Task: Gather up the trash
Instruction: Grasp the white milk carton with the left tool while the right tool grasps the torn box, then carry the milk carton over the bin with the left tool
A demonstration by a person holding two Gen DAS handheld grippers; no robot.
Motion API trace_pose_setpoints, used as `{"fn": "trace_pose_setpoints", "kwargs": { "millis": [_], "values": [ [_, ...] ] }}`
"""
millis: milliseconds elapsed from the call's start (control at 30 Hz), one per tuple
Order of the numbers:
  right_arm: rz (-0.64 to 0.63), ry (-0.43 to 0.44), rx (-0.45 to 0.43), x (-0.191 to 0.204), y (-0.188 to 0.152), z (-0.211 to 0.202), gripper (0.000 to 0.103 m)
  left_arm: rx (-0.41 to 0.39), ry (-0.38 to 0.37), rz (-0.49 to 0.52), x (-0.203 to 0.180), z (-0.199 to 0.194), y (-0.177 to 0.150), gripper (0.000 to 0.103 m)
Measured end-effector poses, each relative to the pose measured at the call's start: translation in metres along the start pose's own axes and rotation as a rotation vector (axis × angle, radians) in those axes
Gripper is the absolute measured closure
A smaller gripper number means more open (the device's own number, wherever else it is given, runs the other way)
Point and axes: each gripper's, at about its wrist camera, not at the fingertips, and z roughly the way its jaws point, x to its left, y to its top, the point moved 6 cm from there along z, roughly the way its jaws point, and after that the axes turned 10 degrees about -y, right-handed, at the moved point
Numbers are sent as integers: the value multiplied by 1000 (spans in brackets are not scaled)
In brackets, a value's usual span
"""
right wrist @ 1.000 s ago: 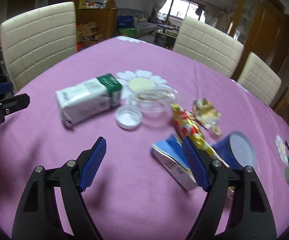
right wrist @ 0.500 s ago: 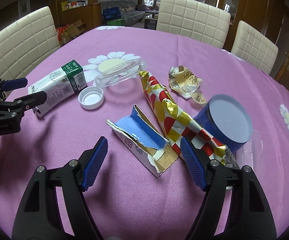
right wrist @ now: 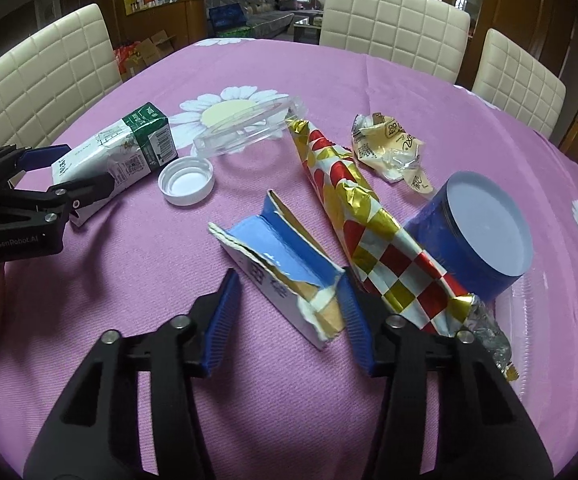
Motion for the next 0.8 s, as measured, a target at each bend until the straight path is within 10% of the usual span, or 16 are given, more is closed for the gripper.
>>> {"fn": "trace_pose_setpoints", "kwargs": {
  "millis": [200,800],
  "values": [
    [-3,14,-11,4,-1,-5,67,13,28,20,-7,-2,-6,41],
    [-57,51,-61,31,-11,-28,70,-37,74,-9,-19,-55,-49,52]
  ]
}}
